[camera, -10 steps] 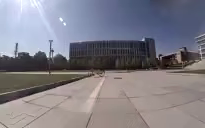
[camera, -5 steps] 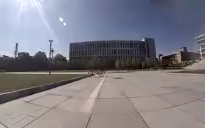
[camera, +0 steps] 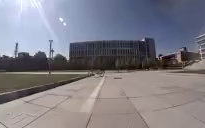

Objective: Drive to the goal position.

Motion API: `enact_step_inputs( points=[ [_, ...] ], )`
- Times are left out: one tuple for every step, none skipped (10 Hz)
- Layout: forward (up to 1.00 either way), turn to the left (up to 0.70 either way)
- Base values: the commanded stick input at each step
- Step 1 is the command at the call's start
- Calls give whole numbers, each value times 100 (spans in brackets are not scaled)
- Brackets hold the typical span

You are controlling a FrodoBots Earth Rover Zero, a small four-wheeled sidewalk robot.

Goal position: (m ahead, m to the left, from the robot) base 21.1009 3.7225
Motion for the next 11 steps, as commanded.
enact_step_inputs(
  points=[
    [6, 0],
    [6, 0],
    [6, 0],
    [6, 0],
    [6, 0],
    [6, 0],
    [6, 0],
    [6, 0],
    [6, 0],
    [6, 0],
    [6, 0]
  ],
)
